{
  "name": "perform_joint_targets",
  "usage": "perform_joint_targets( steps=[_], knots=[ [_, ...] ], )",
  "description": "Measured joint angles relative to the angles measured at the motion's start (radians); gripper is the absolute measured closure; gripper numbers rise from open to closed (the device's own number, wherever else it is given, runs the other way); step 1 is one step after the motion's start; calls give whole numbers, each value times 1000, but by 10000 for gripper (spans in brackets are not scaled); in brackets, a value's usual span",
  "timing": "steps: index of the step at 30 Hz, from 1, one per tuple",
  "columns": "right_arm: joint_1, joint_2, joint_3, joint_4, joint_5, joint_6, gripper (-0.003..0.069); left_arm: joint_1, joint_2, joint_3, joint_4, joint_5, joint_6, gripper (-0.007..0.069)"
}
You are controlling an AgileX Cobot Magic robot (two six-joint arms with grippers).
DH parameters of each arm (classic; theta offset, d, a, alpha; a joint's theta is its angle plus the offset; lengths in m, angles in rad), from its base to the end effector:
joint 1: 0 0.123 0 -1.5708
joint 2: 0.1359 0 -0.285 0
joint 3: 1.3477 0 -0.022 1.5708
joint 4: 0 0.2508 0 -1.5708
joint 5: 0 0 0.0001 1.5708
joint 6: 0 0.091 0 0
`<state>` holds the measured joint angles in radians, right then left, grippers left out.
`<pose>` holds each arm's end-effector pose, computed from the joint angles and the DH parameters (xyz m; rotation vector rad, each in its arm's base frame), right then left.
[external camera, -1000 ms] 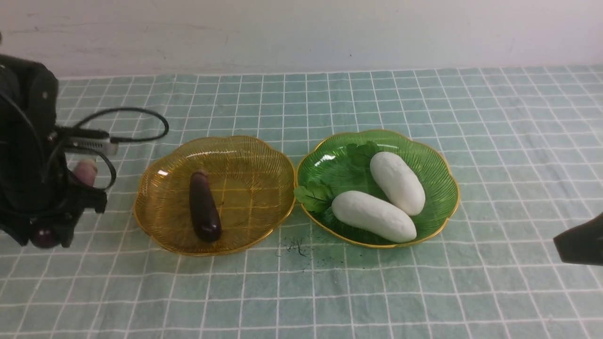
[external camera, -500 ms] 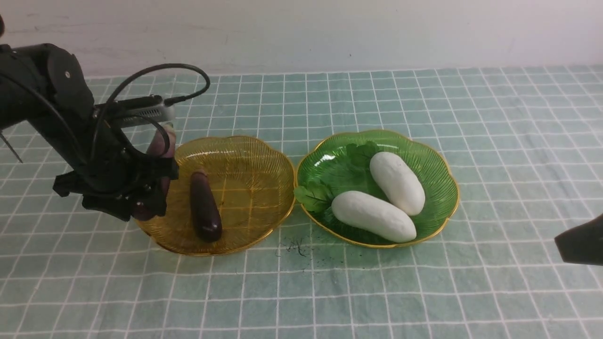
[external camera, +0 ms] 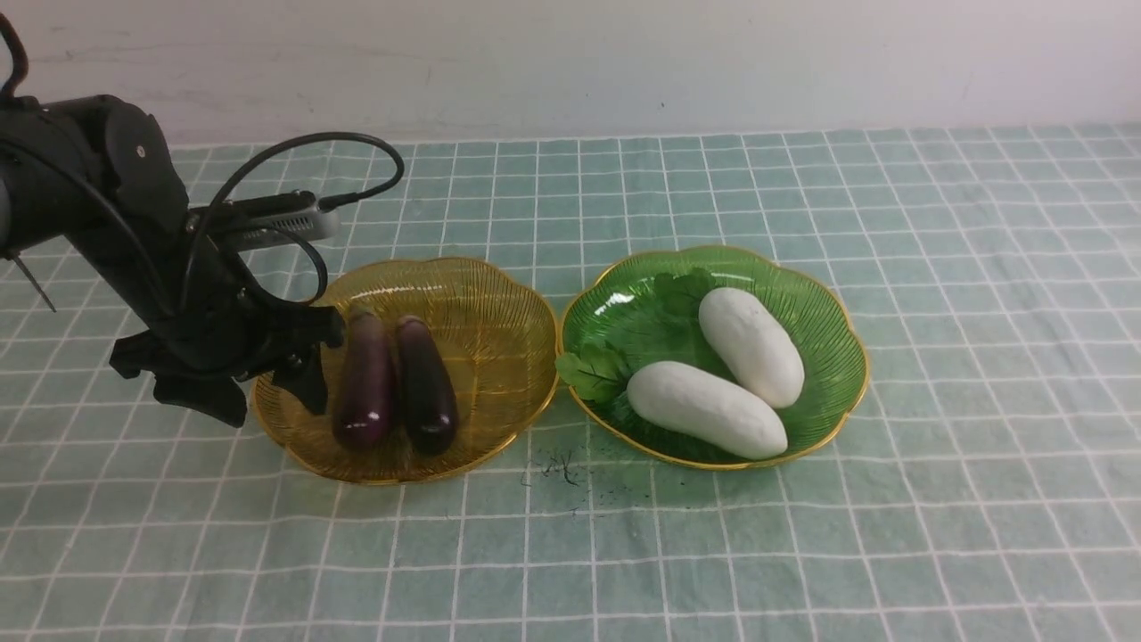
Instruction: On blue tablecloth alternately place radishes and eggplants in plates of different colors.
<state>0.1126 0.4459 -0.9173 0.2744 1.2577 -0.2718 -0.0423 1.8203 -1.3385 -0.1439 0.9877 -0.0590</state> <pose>0.0279 0.0268 0.3753 -0.4695 2.1936 0.2549 0.3636 -0.0263 0.2223 -0.1250 2.9507 -0.2026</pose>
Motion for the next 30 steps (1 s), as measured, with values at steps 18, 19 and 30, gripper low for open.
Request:
perform_joint_targets(
  steps=[18,19,30],
  knots=[
    [0,-341,580,19,-733,0,674,0,0,0,0,37,0,146],
    [0,-341,580,19,-731,0,674,0,0,0,0,38,0,147],
    [0,-342,581,20,-663,0,674,0,0,0,0,55,0,281]
  ],
)
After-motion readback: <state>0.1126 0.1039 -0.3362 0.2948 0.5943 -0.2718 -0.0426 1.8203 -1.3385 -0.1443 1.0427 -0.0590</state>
